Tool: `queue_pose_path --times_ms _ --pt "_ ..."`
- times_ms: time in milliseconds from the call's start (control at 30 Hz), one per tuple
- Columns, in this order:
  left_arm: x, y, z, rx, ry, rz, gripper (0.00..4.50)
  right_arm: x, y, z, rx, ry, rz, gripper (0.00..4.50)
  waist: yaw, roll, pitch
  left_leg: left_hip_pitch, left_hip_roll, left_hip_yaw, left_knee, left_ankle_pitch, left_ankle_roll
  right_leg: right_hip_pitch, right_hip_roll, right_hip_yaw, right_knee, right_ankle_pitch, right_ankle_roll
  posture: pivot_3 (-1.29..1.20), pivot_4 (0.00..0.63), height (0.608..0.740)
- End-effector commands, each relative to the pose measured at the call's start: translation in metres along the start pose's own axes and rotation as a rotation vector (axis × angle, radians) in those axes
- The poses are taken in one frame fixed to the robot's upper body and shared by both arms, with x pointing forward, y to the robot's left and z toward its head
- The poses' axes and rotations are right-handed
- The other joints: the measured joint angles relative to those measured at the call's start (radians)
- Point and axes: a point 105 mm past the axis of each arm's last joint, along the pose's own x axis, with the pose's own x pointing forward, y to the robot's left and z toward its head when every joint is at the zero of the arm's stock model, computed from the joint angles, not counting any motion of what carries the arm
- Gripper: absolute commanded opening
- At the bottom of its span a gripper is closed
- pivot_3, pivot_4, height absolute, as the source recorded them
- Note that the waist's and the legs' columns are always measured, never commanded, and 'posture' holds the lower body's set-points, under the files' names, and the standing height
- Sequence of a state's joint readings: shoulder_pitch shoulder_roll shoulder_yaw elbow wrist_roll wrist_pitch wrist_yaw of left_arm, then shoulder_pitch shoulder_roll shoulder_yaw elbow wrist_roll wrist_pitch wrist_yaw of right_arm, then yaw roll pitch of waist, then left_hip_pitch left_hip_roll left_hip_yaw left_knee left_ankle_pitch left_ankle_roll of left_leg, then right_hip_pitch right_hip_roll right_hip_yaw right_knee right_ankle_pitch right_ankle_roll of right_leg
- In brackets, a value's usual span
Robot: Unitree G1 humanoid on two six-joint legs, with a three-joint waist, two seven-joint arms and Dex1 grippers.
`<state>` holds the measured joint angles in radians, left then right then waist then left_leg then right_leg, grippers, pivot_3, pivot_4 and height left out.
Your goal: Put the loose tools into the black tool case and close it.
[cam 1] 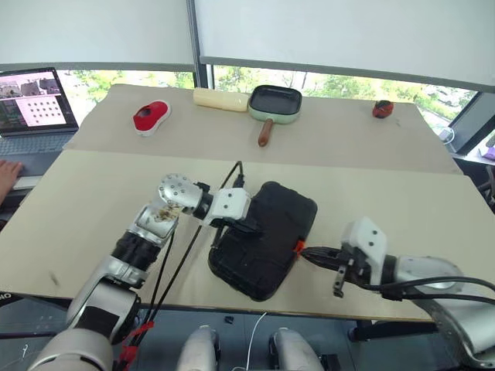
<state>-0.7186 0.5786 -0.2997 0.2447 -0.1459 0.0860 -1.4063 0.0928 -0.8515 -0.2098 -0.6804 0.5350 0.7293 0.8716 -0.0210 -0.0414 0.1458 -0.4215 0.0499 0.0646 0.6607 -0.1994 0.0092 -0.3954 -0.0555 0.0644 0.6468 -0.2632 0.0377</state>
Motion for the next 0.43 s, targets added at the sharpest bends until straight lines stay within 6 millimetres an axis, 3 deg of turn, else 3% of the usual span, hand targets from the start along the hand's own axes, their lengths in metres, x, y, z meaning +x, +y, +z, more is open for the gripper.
queue_pose_path --times_ms 33,133,267,300,433 --pt "-0.059 -0.005 -0.013 -0.208 0.011 0.122 1.75 -0.039 -0.011 0.013 -0.011 -0.038 0.035 1.82 -0.013 0.0 0.0 0.0 0.001 -0.001 -0.001 0.0 0.0 -0.001 0.0 0.0 0.0 0.0 0.0 0.0 0.15 0.74" --pt "-0.099 -0.017 -0.009 -0.303 0.0 0.171 2.78 -0.061 -0.01 0.011 0.014 -0.026 0.085 2.77 -0.014 0.001 0.002 0.0 0.001 -0.005 -0.002 0.0 0.0 -0.002 0.001 0.0 0.001 -0.001 -0.001 0.0 0.15 0.74" --pt "-0.162 -0.041 -0.013 -0.482 0.042 0.29 4.27 -0.087 -0.025 0.007 0.066 -0.006 0.066 4.2 -0.003 -0.001 0.005 -0.003 0.001 -0.005 -0.002 0.0 0.0 -0.005 -0.002 -0.001 0.0 -0.001 0.0 0.0 0.15 0.74" --pt "-0.171 -0.046 -0.016 -0.495 0.057 0.317 4.28 -0.091 -0.028 0.008 0.082 -0.014 0.059 4.48 -0.001 -0.001 0.005 -0.003 0.001 -0.004 -0.002 0.0 0.0 -0.005 -0.003 -0.001 0.0 -0.001 0.0 0.0 0.15 0.74" --pt "-0.179 -0.058 -0.025 -0.523 0.083 0.35 4.28 -0.095 -0.036 0.009 0.104 -0.042 0.045 4.48 0.009 -0.001 0.005 -0.002 0.001 -0.002 -0.002 0.0 0.0 -0.005 -0.005 0.0 0.0 -0.002 0.0 0.0 0.15 0.74"
